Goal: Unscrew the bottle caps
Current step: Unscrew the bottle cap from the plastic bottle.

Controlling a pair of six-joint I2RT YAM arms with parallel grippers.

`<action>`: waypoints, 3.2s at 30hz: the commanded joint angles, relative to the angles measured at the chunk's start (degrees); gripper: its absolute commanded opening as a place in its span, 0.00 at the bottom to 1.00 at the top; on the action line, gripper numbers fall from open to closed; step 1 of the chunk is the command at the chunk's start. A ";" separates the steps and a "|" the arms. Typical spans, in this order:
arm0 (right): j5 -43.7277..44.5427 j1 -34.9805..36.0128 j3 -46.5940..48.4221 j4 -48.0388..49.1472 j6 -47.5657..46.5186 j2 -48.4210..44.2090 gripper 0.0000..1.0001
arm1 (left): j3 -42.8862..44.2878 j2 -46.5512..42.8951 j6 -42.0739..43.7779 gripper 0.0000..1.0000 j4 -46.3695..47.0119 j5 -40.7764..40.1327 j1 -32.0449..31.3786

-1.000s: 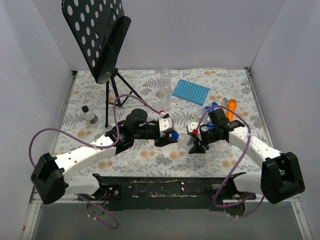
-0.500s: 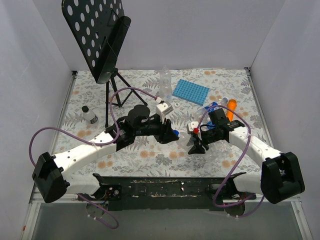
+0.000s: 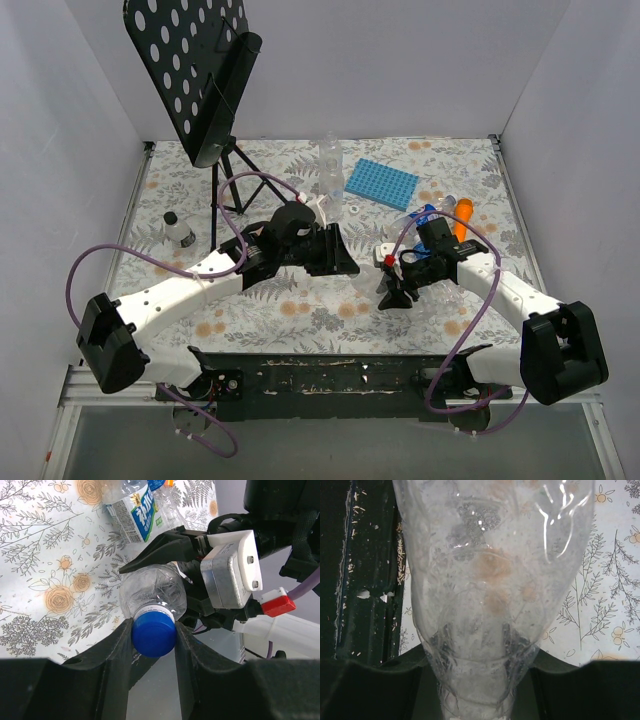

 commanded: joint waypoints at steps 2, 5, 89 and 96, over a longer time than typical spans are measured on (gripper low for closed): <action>-1.84 0.57 0.49 0.88 -3.70 0.02 0.06 | 2.91 -2.05 -1.77 0.00 -1.34 -6.06 0.25; -1.93 0.48 0.50 0.70 -3.79 0.02 0.06 | 3.35 -2.57 0.16 0.20 -2.13 -7.73 0.25; -1.93 0.39 0.41 0.61 -4.05 -0.42 0.07 | -21.88 -13.75 56.95 0.93 37.07 13.97 0.60; -1.84 0.48 0.41 0.70 -4.14 -0.33 0.06 | -17.66 -8.91 56.77 0.62 33.91 15.02 0.60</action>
